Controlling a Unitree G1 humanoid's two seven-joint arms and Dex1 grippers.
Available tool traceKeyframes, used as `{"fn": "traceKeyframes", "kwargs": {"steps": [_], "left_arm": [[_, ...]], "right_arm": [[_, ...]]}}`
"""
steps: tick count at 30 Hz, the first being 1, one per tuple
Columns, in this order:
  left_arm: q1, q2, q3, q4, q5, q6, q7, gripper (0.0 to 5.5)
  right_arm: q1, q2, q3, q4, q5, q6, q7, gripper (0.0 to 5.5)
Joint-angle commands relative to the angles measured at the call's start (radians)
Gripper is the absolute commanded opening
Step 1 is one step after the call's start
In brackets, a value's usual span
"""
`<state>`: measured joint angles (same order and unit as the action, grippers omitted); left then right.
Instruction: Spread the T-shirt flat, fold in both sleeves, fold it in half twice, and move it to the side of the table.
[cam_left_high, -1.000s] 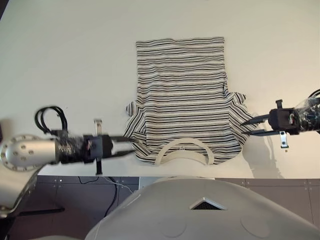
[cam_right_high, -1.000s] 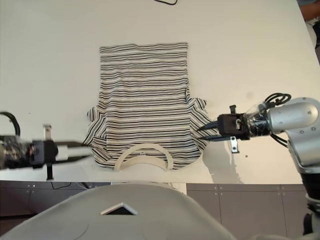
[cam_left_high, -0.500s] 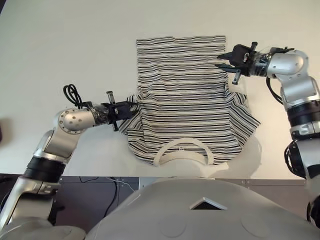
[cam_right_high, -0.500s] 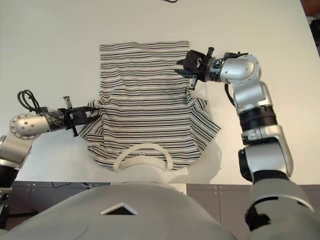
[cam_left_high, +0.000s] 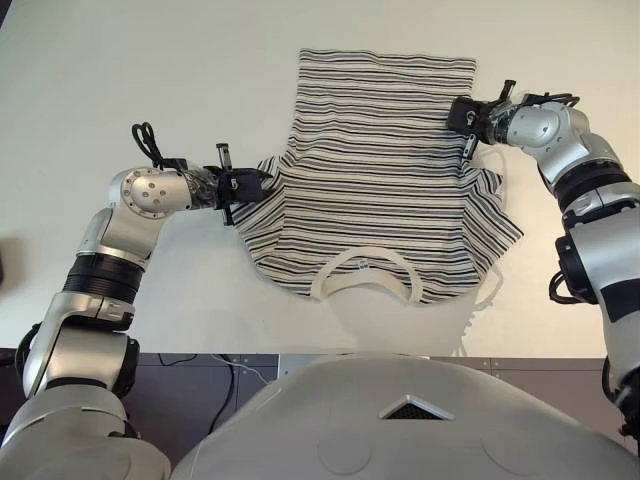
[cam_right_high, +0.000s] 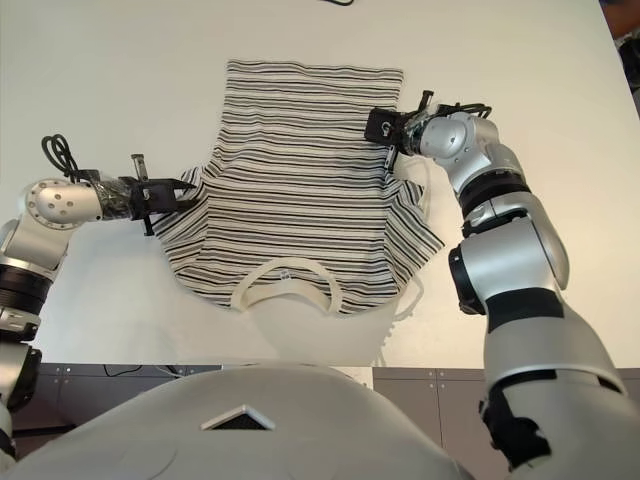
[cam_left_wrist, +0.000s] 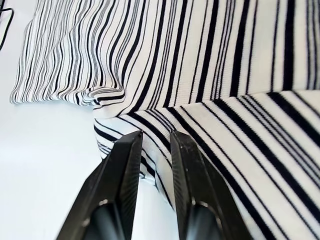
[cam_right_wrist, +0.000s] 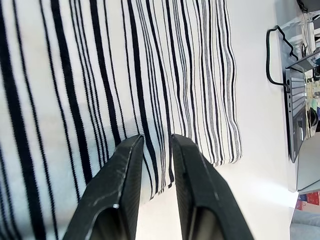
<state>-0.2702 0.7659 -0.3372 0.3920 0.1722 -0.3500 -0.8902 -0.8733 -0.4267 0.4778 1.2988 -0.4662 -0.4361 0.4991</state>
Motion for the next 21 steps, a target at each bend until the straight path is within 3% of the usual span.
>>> {"fn": "traceKeyframes", "kwargs": {"steps": [1,7,14,17,21], "left_arm": [[0.063,-0.005,-0.017,-0.040,-0.004,0.012,-0.040,1.03],[0.156,0.074,0.027,-0.122,-0.014,0.029,-0.050,1.03],[0.267,0.099,0.073,-0.292,-0.053,0.096,-0.039,1.03],[0.318,0.086,0.125,-0.374,-0.109,0.162,-0.009,1.03],[0.392,0.073,0.214,-0.446,-0.160,0.219,0.056,1.03]], "right_arm": [[-0.001,0.022,-0.024,0.023,-0.001,0.000,-0.012,1.02],[-0.009,-0.009,-0.088,0.001,0.028,-0.061,-0.025,1.02],[0.083,-0.163,-0.168,-0.135,0.106,-0.244,0.101,1.02],[0.286,-0.265,-0.231,-0.449,0.284,-0.274,0.267,1.02],[0.615,-0.406,-0.287,-0.970,0.537,-0.110,0.438,1.02]]}}
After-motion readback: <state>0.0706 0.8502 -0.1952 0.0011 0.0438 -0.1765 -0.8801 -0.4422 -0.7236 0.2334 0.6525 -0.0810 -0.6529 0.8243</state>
